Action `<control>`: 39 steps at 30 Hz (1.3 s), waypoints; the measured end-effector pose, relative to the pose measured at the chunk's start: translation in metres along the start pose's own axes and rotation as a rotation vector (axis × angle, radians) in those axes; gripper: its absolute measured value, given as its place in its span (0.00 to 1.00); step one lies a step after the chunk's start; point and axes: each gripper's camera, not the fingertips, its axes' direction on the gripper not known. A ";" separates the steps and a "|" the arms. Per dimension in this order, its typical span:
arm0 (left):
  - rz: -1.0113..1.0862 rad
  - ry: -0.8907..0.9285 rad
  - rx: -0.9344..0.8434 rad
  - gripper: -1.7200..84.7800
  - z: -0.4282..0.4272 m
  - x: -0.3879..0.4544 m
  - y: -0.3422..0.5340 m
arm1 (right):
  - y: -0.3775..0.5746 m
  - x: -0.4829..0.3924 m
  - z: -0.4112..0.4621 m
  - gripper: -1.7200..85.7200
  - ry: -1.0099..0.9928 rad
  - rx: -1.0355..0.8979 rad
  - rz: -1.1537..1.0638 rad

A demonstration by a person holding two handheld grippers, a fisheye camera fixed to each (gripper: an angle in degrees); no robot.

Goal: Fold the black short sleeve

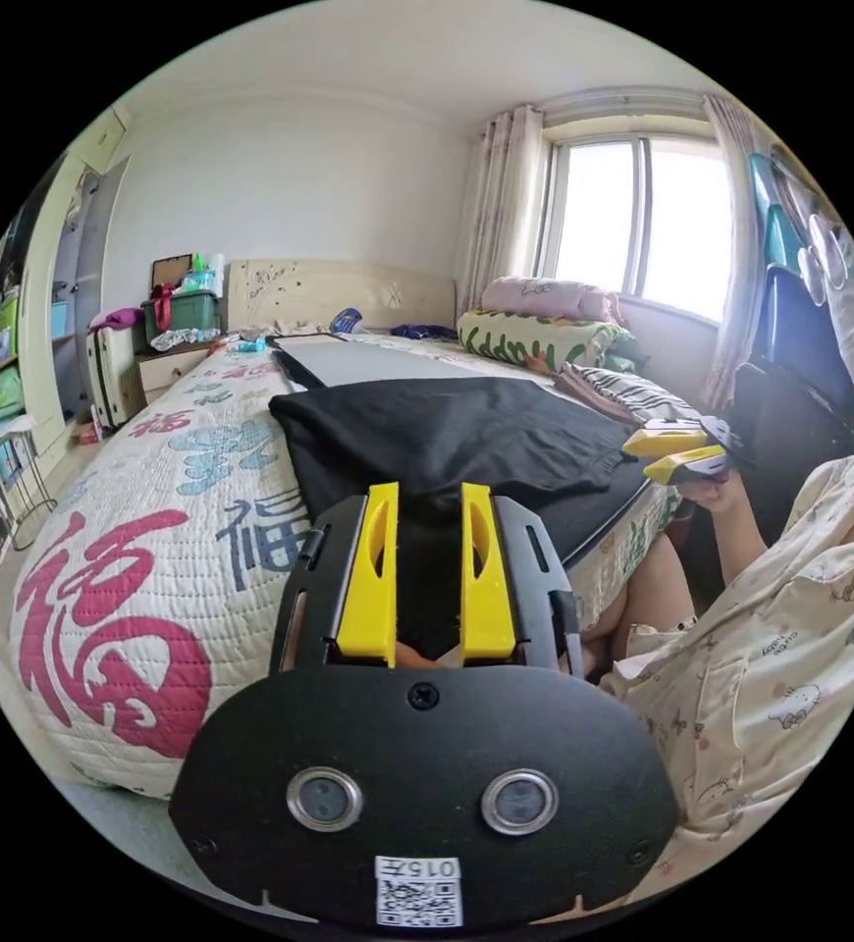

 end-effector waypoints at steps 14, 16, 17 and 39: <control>-0.242 0.144 0.062 0.03 -0.016 -0.066 -0.057 | 0.006 0.014 0.040 0.01 0.077 -0.047 0.024; -0.255 0.162 0.072 0.03 -0.018 -0.072 -0.063 | 0.007 0.016 0.038 0.02 0.099 -0.016 0.023; -0.258 0.168 0.075 0.03 -0.021 -0.076 -0.067 | 0.006 0.017 0.040 0.02 0.122 -0.031 0.021; -0.209 0.112 0.084 0.01 -0.058 -0.112 -0.114 | -0.025 0.057 0.035 0.03 0.156 -0.094 -0.063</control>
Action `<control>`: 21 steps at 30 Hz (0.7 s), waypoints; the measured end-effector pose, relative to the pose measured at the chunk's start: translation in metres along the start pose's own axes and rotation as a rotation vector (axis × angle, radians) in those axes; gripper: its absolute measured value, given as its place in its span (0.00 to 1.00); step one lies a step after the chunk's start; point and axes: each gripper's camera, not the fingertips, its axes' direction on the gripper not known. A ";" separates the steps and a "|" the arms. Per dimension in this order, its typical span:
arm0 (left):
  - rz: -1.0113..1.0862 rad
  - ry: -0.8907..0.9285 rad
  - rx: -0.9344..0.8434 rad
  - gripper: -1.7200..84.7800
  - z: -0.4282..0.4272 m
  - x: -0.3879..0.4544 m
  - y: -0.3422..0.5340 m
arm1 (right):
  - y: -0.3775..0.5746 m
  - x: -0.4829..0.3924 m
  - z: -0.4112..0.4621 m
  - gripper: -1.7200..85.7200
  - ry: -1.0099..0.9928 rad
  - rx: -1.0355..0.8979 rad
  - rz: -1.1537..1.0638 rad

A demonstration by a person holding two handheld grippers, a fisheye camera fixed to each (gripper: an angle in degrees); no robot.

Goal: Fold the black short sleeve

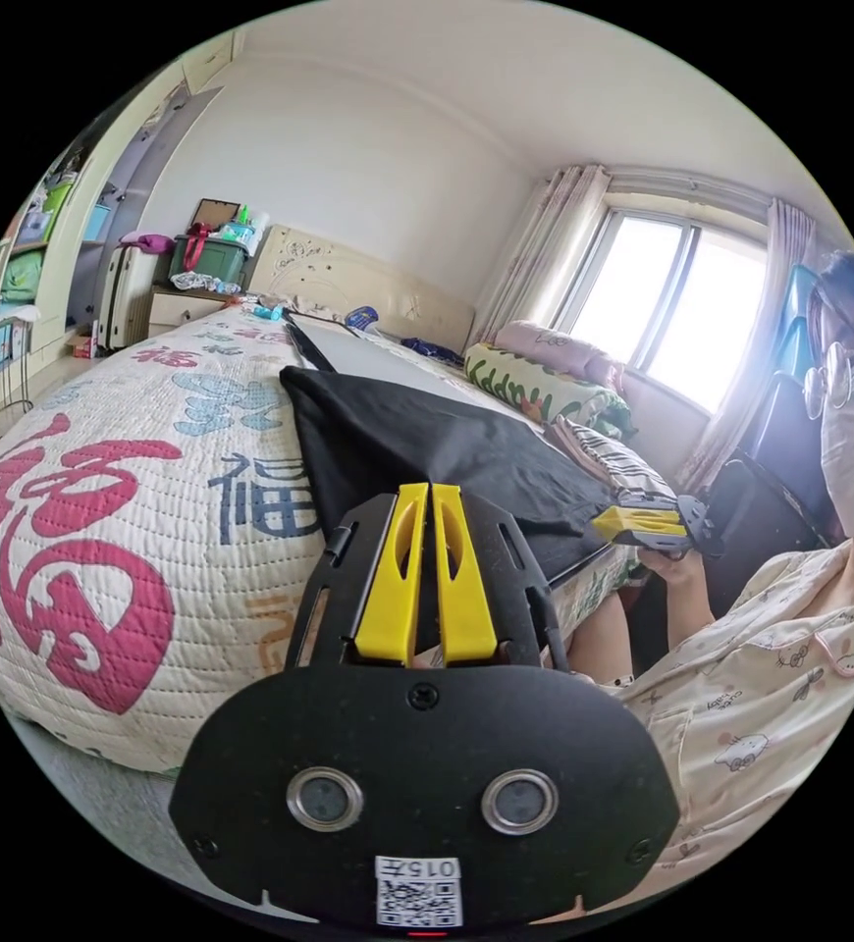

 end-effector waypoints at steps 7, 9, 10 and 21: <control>-0.015 -0.001 -0.014 0.01 -0.014 -0.020 0.008 | -0.019 0.016 0.004 0.09 0.034 -0.056 -0.034; -0.013 -0.004 -0.015 0.01 -0.019 -0.024 0.011 | -0.023 0.019 0.003 0.07 0.010 -0.063 -0.053; -0.012 -0.005 -0.016 0.01 -0.021 -0.027 0.013 | -0.027 0.023 0.003 0.05 -0.009 -0.068 -0.052; -0.012 0.002 0.005 0.01 -0.044 -0.058 0.050 | -0.051 0.052 -0.008 0.08 0.069 -0.111 -0.078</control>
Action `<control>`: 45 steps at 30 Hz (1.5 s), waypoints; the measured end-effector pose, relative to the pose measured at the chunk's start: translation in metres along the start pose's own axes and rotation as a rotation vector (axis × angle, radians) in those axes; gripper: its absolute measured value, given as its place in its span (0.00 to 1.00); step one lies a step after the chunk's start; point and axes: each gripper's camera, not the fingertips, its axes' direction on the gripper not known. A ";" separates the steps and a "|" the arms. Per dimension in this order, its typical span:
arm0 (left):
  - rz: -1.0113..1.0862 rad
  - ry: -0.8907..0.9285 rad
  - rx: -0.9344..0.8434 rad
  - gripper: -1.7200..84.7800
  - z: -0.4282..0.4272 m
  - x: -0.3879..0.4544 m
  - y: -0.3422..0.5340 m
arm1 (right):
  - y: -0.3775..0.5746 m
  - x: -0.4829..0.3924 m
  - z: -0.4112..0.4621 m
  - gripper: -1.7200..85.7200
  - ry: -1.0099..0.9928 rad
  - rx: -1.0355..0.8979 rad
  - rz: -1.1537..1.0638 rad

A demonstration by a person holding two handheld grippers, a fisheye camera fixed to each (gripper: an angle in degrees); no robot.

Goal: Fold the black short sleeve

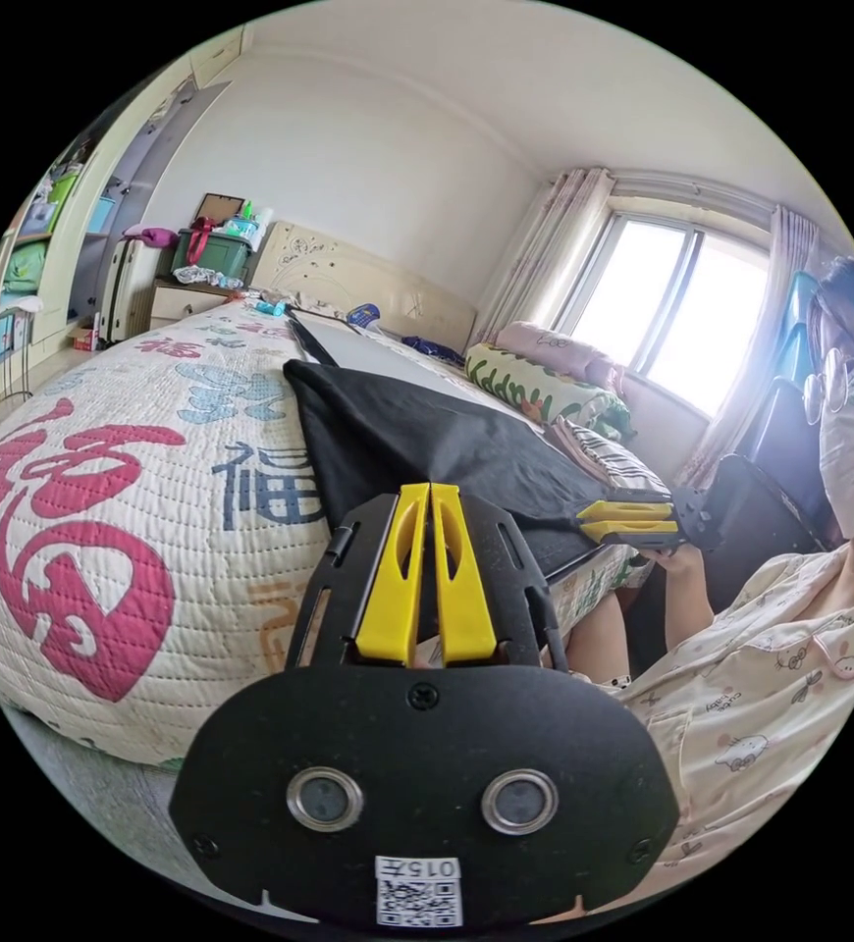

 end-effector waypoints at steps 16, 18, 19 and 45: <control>-0.001 0.001 -0.001 0.01 -0.021 -0.052 0.120 | -0.034 0.052 0.006 0.03 -0.101 -0.040 -0.016; -0.002 0.002 0.009 0.01 -0.023 -0.056 0.138 | -0.037 0.056 0.007 0.02 -0.099 -0.036 -0.008; -0.003 0.009 0.021 0.01 -0.025 -0.060 0.150 | -0.038 0.060 0.005 0.01 -0.121 -0.019 -0.003; 0.508 -0.013 -0.135 0.05 0.132 0.073 0.358 | 0.152 0.127 -0.009 0.13 0.249 0.090 0.743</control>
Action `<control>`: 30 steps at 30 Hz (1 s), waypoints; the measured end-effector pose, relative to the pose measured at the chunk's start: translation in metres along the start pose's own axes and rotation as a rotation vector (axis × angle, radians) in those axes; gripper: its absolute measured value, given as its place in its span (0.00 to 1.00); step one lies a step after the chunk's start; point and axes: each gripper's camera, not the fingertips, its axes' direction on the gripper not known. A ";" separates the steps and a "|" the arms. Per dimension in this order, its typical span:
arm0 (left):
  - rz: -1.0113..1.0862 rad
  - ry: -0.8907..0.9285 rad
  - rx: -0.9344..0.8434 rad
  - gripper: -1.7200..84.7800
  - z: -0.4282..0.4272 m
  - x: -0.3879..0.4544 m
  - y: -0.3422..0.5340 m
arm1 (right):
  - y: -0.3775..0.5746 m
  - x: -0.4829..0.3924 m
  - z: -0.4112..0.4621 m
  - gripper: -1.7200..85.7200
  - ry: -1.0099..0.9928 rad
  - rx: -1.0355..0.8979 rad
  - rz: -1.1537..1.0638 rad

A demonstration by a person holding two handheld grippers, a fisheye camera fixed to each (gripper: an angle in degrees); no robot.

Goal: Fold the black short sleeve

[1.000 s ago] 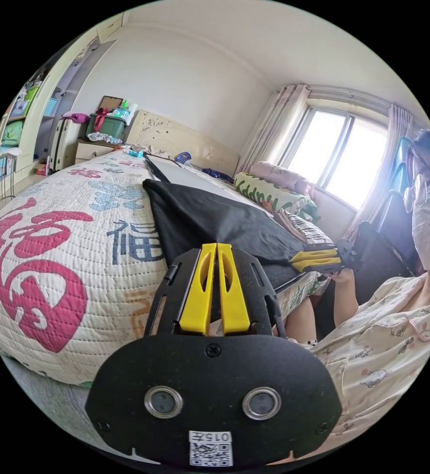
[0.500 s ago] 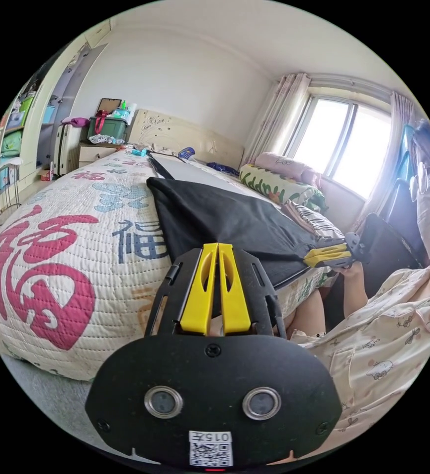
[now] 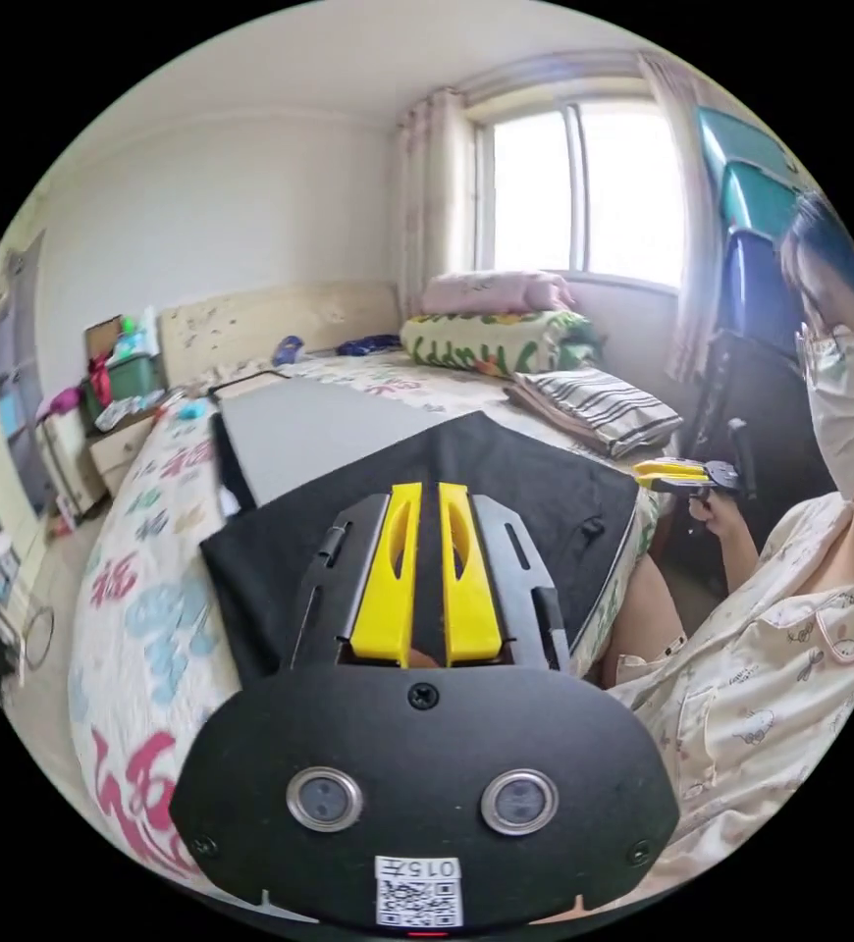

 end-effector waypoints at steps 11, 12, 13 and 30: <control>0.034 0.145 -0.227 0.13 0.351 0.113 -0.061 | 0.062 0.009 0.053 0.10 -0.106 0.114 0.059; 0.024 0.143 -0.236 0.13 0.365 0.116 -0.060 | 0.064 0.007 0.056 0.10 -0.104 0.120 0.055; 0.007 0.153 -0.258 0.14 0.392 0.123 -0.057 | 0.069 0.005 0.062 0.10 -0.093 0.138 0.047; 0.091 -0.045 -0.520 0.04 0.552 0.159 0.027 | 0.133 0.024 0.098 0.01 -0.143 0.373 0.254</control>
